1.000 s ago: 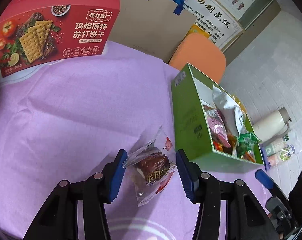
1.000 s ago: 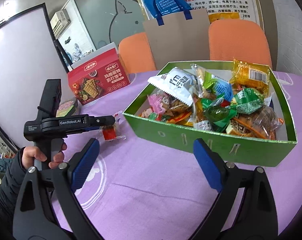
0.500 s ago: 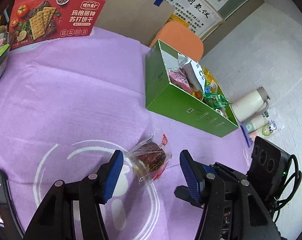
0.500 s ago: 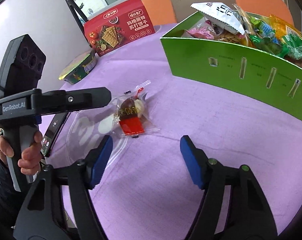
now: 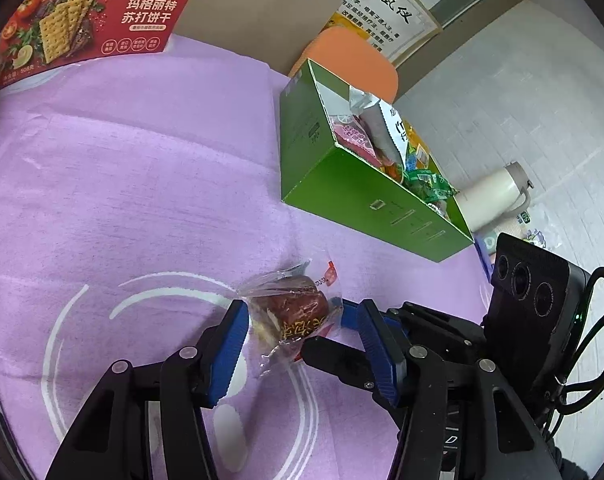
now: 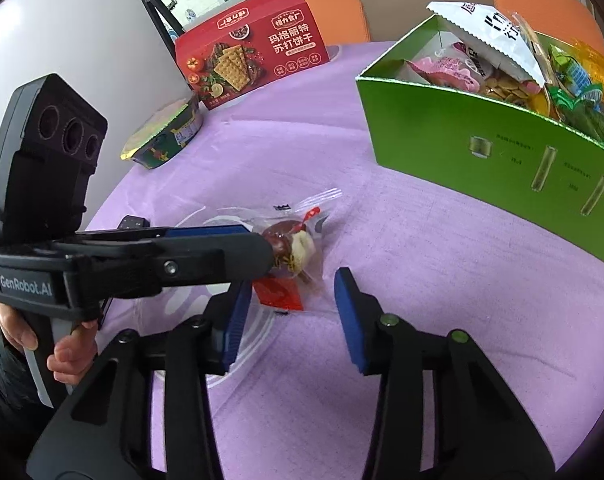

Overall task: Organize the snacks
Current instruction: 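Grasp the small clear packet with both tools and lift it, then carry the clear packet into the green box and open both tools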

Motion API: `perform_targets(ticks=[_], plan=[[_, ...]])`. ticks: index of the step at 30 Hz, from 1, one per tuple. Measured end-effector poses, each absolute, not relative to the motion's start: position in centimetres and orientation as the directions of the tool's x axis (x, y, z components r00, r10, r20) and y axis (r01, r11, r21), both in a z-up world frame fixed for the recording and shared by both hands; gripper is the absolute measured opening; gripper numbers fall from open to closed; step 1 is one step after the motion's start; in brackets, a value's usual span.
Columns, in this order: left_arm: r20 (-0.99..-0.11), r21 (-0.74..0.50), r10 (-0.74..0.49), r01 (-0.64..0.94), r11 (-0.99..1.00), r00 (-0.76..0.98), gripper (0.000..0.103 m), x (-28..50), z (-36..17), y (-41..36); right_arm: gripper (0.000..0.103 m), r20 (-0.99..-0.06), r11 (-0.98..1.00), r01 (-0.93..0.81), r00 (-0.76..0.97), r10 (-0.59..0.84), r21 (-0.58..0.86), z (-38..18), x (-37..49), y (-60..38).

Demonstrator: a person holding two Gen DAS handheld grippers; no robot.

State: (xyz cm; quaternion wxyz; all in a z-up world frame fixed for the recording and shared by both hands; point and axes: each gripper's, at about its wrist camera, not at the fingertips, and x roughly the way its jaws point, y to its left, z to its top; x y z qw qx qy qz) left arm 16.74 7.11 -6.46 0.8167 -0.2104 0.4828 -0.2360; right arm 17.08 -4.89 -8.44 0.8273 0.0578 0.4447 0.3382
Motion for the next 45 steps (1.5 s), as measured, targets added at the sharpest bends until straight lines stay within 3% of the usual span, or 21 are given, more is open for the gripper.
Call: perform_targets(ticks=[9, 16, 24, 35, 45], plan=[[-0.719, -0.500, -0.534, 0.203, 0.842, 0.444, 0.030, 16.3, -6.1, 6.4, 0.027, -0.684, 0.754, -0.516, 0.374, 0.626, 0.407, -8.3, 16.7, -5.1], [-0.711, -0.496, -0.543, 0.229, 0.838, 0.446, 0.028, 15.2, -5.0, 4.6, 0.023, -0.664, 0.759, -0.521, 0.412, 0.624, 0.391, -7.1, 14.7, -7.0], [-0.653, -0.471, -0.579, 0.337, 0.815, 0.487, 0.027, 15.6, 0.1, -0.3, 0.023, -0.579, 0.787, -0.485, 0.538, 0.613, 0.382, -2.5, 13.7, -12.5], [-0.599, -0.454, -0.633, 0.444, 0.773, 0.490, 0.027, 23.7, 5.2, -8.4, 0.023, -0.499, 0.849, -0.376, 0.691, 0.523, 0.371, 1.6, 18.4, -21.1], [-0.610, -0.462, -0.635, 0.438, 0.771, 0.474, 0.027, 30.6, 3.2, -13.0, 0.023, -0.505, 0.871, -0.319, 0.718, 0.479, 0.374, -0.2, 24.3, -25.1]])
